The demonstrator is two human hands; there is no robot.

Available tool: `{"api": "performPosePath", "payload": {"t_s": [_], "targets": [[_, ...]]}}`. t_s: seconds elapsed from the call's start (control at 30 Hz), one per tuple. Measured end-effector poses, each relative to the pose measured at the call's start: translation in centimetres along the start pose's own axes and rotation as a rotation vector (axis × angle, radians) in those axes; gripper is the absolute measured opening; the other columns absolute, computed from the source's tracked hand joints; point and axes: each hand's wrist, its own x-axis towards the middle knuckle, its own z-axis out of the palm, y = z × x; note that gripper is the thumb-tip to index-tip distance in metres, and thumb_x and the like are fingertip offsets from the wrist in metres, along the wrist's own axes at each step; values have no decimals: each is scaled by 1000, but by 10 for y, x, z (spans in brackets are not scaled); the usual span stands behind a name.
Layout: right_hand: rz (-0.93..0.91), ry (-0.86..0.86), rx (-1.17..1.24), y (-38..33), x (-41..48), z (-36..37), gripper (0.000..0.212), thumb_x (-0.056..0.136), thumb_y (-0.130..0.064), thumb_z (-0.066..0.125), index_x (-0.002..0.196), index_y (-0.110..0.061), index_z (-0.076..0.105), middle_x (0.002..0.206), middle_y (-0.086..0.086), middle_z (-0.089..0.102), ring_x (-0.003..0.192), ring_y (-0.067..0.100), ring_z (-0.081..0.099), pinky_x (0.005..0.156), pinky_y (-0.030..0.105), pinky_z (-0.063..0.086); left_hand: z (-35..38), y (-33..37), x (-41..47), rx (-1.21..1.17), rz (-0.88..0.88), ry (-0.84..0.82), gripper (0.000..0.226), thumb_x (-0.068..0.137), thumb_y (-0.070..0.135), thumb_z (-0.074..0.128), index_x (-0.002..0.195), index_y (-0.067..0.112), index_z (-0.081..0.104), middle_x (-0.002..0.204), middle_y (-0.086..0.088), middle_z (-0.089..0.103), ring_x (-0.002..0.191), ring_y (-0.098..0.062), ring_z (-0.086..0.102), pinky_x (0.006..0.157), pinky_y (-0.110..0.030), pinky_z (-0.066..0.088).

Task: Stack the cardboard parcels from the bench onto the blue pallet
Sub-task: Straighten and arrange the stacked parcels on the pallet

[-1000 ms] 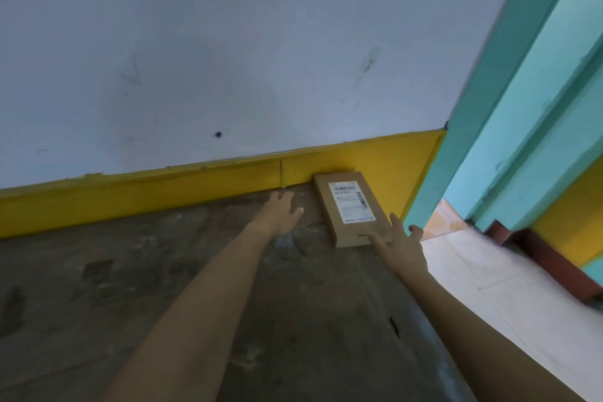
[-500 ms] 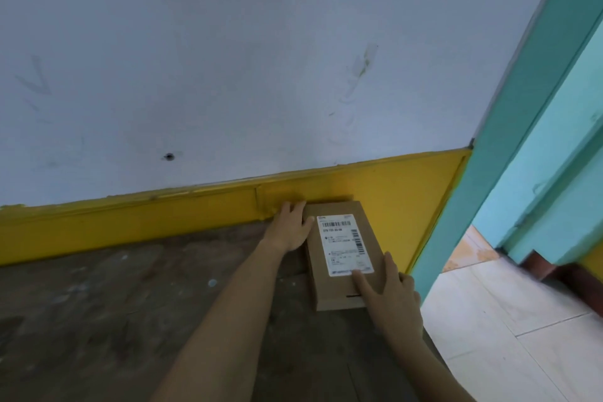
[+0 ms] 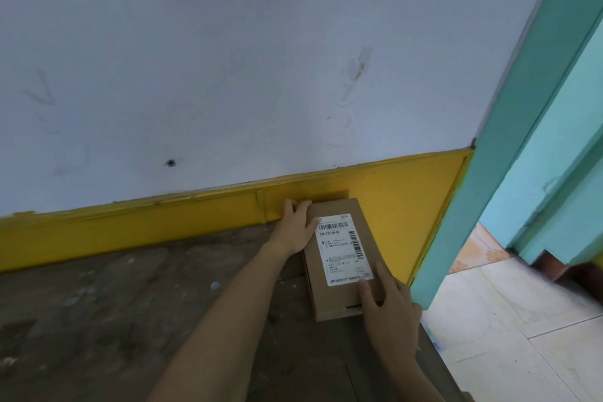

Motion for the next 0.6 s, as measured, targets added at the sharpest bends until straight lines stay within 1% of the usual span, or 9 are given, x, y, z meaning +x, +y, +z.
{"api": "performPosePath", "payload": {"t_s": [0.13, 0.33, 0.47, 0.6], "targets": [[-17, 22, 36, -13, -17, -8, 50, 94, -42, 45, 142, -34, 34, 144, 0, 40, 128, 27, 38, 105, 40, 33, -15, 4, -17, -24, 11, 19, 56, 99, 37, 40, 147, 14, 24, 143, -8, 18, 126, -26, 39, 104, -34, 37], [-88, 32, 58, -46, -56, -34, 47, 95, -39, 43, 141, -32, 37, 143, 0, 42, 129, 28, 37, 104, 40, 34, -62, 10, -60, -28, 10, 87, 55, 99, 38, 38, 146, 13, 24, 143, -9, 18, 124, -26, 39, 100, -35, 41], [-152, 37, 58, -69, -99, -49, 47, 95, -38, 44, 141, -32, 37, 142, -3, 45, 128, 23, 39, 102, 35, 34, -99, 15, -103, -22, 17, 119, 56, 99, 37, 38, 147, 13, 23, 146, -10, 16, 124, -28, 42, 101, -38, 44], [-193, 40, 57, -90, -158, -68, 47, 95, -36, 44, 141, -30, 39, 140, -2, 47, 125, 23, 42, 101, 33, 36, -135, 14, -163, 1, 40, 147, 55, 100, 36, 37, 147, 12, 23, 146, -14, 15, 123, -29, 45, 97, -36, 44]]}}
